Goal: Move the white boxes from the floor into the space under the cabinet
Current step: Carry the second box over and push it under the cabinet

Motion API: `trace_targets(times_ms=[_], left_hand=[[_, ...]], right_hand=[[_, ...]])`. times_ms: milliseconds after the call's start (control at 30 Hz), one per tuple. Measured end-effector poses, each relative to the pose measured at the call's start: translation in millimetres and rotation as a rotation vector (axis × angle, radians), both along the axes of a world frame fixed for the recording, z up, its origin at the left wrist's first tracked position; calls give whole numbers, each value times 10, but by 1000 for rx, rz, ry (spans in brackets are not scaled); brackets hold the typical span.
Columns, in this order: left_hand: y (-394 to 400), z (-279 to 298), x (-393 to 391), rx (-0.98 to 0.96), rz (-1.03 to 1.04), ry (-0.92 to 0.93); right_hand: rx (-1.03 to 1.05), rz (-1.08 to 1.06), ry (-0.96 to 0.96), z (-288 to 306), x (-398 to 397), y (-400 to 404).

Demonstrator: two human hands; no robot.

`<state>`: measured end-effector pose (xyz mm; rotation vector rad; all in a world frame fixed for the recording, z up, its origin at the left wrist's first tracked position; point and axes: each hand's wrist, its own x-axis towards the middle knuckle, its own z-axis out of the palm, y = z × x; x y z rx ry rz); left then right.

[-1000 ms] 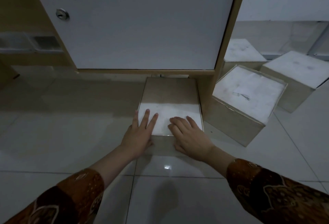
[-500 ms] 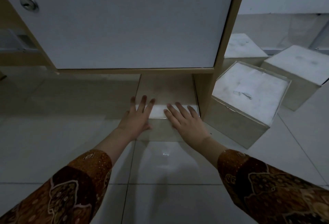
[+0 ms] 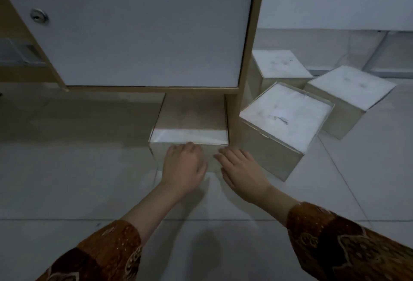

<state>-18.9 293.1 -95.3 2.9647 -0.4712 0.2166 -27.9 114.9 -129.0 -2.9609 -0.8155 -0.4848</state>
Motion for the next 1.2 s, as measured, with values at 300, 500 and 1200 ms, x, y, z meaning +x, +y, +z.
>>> trace_targets(times_ms=[300,500,1200], left_hand=[[-962,334,-147,-296,-269,-136],[-1375,225,249,-326,-206,-78],[-1897,-38,1363,-450,355,490]], right_hand=[[627,-495,-91,353,-107,-1036],[1518,-960,457,256,298,-1283],[1677,-770,679,13,353,-2318]])
